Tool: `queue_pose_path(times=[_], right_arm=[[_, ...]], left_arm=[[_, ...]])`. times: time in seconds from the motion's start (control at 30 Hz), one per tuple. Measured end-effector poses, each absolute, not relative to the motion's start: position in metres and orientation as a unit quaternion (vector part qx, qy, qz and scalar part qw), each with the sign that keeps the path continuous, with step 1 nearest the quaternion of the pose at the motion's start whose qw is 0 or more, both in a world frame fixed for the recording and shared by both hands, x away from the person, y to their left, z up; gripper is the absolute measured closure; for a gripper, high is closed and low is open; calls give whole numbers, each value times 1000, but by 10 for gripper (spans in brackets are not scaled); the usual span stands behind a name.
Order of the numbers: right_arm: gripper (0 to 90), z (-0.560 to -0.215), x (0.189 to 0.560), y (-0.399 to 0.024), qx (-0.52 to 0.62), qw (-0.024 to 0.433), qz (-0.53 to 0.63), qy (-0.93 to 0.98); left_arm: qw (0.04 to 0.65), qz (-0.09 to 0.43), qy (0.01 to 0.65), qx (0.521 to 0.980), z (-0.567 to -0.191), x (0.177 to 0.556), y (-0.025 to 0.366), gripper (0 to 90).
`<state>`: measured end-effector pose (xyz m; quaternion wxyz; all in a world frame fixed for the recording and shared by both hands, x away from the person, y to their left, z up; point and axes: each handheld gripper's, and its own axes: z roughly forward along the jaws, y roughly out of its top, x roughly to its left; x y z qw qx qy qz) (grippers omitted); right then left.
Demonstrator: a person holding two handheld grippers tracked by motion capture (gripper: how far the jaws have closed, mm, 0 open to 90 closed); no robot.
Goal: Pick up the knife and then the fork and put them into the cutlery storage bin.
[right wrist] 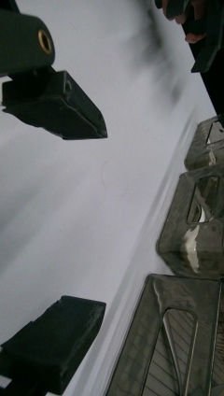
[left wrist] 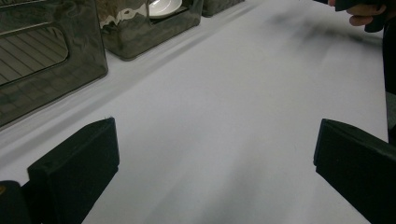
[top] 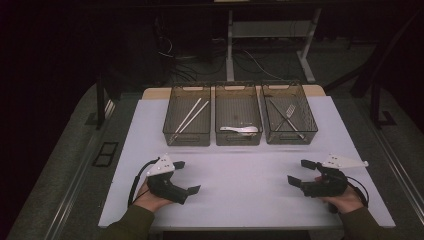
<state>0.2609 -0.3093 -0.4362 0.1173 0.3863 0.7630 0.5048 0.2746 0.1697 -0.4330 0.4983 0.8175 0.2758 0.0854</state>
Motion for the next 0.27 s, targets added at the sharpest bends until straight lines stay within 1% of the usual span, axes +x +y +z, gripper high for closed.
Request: queue_pose_path(times=[0.27], right_arm=[[136, -438, 258, -305, 372, 117, 494, 778]], left_arm=[[496, 86, 274, 819, -433, 275, 169, 0]])
